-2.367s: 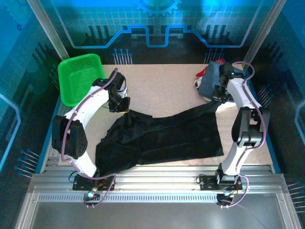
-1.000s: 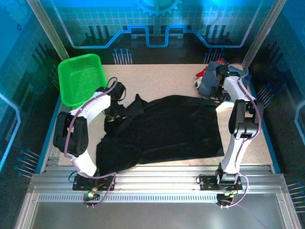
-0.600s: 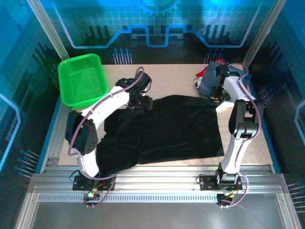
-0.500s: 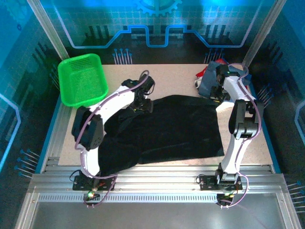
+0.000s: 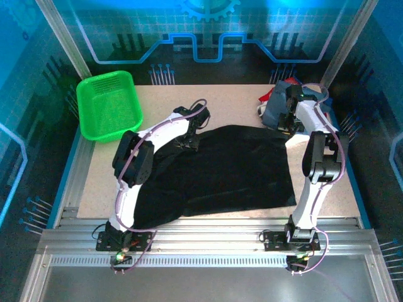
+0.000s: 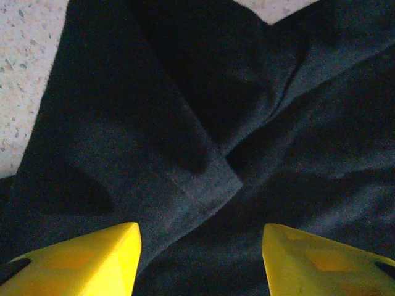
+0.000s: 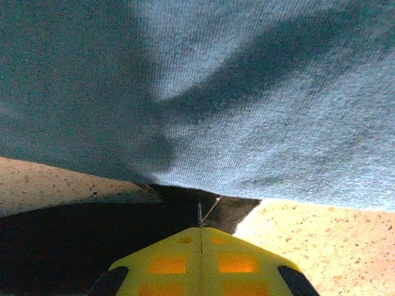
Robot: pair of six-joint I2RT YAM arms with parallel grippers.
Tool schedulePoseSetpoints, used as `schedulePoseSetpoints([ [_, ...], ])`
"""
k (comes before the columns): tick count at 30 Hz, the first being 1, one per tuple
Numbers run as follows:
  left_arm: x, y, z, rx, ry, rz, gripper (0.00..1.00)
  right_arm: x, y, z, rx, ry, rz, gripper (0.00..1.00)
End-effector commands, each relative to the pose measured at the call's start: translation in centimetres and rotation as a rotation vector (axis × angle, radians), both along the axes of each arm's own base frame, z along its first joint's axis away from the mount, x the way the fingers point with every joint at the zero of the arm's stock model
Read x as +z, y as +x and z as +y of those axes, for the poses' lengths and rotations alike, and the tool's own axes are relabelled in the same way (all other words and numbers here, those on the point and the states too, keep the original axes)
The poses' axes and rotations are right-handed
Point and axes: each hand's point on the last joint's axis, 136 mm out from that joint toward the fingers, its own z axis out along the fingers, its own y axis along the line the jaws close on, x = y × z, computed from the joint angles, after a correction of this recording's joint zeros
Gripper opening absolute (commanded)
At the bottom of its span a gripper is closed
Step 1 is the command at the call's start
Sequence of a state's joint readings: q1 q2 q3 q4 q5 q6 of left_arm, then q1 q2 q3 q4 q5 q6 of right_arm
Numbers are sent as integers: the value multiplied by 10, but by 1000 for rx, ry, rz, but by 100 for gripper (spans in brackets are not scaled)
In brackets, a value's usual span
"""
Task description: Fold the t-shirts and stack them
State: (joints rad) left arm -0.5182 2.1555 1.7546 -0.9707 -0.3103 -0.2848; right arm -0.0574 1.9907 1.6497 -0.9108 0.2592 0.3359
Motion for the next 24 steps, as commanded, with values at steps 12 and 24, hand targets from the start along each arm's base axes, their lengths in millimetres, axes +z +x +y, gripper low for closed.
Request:
schedulePoseSetpoints([
  [12, -12, 15, 4, -27, 55, -36, 24, 8, -2, -5, -6, 10, -18, 0],
  [24, 6, 14, -3, -40, -9, -70, 0, 7, -2, -4, -17, 15, -16, 0],
])
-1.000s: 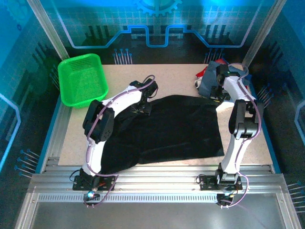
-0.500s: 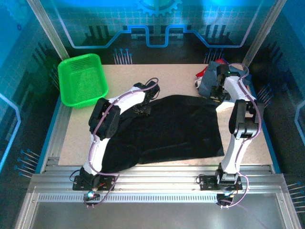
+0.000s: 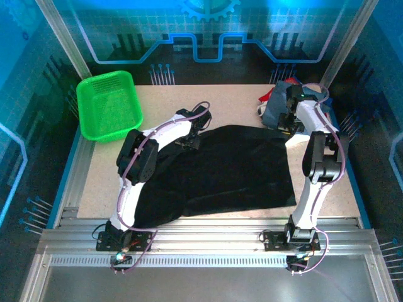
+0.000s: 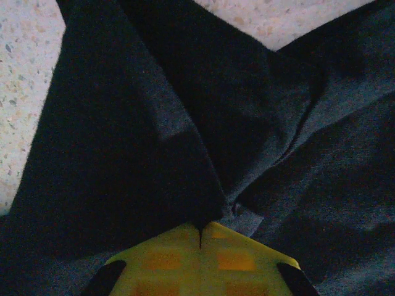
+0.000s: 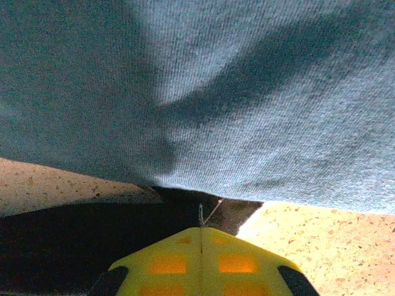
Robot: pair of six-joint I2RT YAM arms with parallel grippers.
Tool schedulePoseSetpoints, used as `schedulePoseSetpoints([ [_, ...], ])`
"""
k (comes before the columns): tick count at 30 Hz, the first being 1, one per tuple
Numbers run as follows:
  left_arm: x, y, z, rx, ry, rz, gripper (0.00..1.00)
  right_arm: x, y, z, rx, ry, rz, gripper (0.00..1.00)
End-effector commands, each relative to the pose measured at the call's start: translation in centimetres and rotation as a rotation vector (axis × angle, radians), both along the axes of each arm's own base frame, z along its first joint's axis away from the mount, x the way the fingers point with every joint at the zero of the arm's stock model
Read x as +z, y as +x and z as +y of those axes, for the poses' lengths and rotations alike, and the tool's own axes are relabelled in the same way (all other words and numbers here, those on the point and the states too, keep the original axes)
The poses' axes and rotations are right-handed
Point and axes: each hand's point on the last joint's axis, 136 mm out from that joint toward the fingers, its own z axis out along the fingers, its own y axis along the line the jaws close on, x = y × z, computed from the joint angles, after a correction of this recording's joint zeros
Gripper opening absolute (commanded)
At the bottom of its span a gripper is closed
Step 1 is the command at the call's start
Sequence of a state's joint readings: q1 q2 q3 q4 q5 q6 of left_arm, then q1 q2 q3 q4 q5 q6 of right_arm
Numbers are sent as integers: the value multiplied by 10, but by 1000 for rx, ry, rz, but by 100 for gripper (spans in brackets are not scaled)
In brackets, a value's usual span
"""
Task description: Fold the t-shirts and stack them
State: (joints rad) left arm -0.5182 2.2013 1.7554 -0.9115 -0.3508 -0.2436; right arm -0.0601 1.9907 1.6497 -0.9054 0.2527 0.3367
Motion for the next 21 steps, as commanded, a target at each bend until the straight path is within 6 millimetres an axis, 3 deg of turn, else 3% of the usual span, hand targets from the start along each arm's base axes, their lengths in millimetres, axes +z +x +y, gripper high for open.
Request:
schedulePoseSetpoints([
  [1, 23, 1, -5, -5, -57, -47, 0, 7, -3, -4, -13, 7, -11, 0],
  [12, 61, 4, -4, 25, -116, -127, 0, 10, -2, -5, -15, 5, -16, 0],
  [16, 88, 11, 15, 64, -138, -178, 0, 18, 5, -2, -5, 17, -48, 0],
  [21, 137, 38, 55, 100, -171, -290, 0, 37, 28, 4, 27, 43, -115, 0],
])
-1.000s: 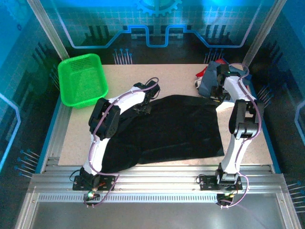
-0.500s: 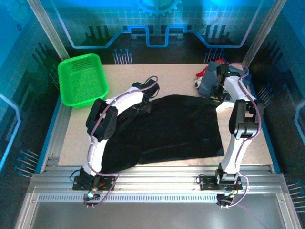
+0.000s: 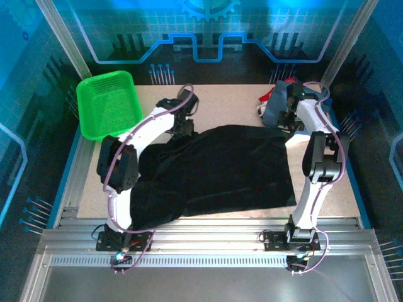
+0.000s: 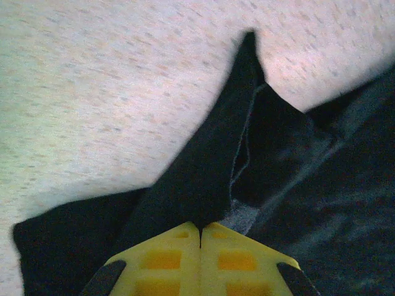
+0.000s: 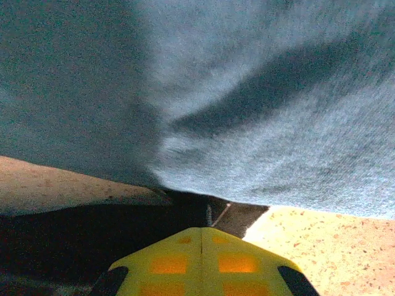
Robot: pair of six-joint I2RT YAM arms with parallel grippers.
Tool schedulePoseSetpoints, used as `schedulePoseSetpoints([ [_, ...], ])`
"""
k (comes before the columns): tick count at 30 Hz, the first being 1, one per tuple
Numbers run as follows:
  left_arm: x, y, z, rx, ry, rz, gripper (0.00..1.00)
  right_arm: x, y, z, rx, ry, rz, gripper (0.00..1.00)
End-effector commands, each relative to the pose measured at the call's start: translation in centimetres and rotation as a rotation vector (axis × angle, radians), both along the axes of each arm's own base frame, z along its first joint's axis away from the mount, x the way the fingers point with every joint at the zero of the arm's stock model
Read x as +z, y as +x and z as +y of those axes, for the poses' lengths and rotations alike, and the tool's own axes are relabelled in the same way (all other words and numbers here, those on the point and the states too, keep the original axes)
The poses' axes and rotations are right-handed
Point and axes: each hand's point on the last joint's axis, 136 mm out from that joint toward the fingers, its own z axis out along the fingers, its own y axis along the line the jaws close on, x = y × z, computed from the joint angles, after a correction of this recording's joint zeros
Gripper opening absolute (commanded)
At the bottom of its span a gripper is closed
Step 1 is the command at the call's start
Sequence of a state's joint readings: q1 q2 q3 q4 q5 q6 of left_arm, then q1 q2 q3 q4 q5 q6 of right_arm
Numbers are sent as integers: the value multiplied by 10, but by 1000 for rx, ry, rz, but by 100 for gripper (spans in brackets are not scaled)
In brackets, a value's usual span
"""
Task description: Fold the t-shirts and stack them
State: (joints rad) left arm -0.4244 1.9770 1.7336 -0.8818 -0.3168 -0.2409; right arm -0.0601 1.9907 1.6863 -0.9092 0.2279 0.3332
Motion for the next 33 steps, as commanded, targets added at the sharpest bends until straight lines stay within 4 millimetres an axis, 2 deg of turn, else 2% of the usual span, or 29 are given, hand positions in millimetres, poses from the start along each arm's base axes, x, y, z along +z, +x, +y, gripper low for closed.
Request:
schedulePoseSetpoints([
  [1, 53, 23, 34, 34, -46, -117, 0, 29, 24, 2, 22, 23, -87, 0],
  [4, 73, 40, 57, 58, -71, -167, 0, 39, 40, 5, 34, 28, -109, 0],
  [6, 81, 49, 64, 50, -70, -189, 0, 44, 48, 8, 43, 26, -117, 0],
  [14, 94, 87, 97, 82, -83, -262, 0, 59, 79, 17, 79, 19, -169, 0],
  [18, 106, 108, 100, 48, -95, -307, 0, 64, 93, 13, 84, 2, -182, 0],
  [22, 107, 120, 95, 14, -102, -321, 0, 64, 101, 9, 84, -3, -191, 0],
  [25, 111, 122, 92, 9, -118, -326, 0, 64, 102, 9, 80, 4, -191, 0],
  [28, 118, 114, 84, -9, -166, -331, 0, 64, 99, 12, 87, 12, -187, 0],
  [30, 123, 103, 78, -28, -195, -338, 0, 64, 95, 12, 92, 8, -180, 0],
  [33, 128, 76, 71, -39, -240, -342, 0, 67, 85, 11, 105, -1, -183, 0],
])
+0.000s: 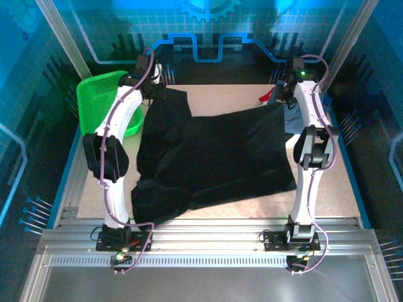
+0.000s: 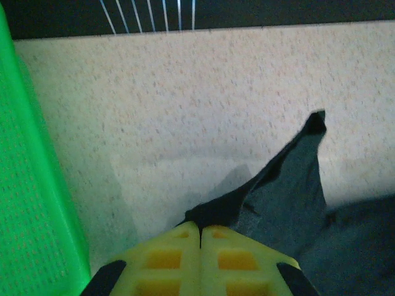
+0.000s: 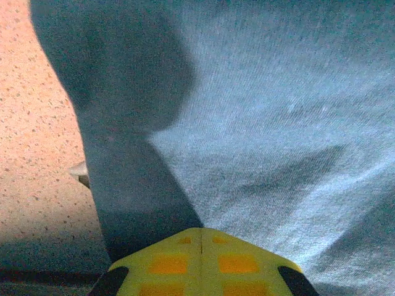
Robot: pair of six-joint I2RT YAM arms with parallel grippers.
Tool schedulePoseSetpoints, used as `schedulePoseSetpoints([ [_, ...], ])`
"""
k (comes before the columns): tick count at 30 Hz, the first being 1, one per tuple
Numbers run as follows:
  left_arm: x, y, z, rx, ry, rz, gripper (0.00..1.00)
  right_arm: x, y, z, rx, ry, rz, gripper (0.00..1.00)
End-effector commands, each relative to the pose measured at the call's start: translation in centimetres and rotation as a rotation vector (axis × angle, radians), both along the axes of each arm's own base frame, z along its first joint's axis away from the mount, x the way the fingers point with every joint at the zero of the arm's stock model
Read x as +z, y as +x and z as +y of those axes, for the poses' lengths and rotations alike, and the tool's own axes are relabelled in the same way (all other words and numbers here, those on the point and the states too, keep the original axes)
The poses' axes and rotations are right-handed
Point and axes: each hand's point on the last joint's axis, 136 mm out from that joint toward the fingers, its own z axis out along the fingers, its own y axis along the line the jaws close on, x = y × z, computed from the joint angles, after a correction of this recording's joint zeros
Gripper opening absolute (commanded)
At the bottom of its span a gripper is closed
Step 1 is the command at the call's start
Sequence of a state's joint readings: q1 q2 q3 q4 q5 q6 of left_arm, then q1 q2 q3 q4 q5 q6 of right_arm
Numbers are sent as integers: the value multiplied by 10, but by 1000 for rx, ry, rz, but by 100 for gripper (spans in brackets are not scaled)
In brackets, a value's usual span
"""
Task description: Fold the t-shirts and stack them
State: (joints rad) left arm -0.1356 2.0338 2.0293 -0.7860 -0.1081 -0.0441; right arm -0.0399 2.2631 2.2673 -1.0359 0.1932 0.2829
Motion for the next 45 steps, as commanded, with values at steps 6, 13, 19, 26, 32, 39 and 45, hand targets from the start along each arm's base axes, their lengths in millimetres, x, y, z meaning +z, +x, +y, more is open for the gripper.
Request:
schedulePoseSetpoints([
  [6, 30, -106, -26, -86, -144, -47, 0, 13, -44, -8, 47, -61, 15, 0],
  [13, -26, -204, -17, 36, -193, 112, 0, -14, -82, -34, -15, -42, 82, 0],
  [19, -64, -261, 16, 216, -116, 246, 0, -32, -108, -49, -60, -24, 132, 0],
  [26, -95, -299, 34, 342, -21, 359, 0, -59, -138, -55, -117, 7, 202, 0],
  [32, -121, -318, 29, 382, 38, 403, 0, -87, -162, -47, -150, 50, 269, 0],
  [39, -130, -339, 51, 502, 144, 406, 0, -102, -181, -42, -163, 65, 307, 0],
  [45, -137, -344, 53, 537, 157, 438, 0, -113, -187, -38, -176, 79, 326, 0],
])
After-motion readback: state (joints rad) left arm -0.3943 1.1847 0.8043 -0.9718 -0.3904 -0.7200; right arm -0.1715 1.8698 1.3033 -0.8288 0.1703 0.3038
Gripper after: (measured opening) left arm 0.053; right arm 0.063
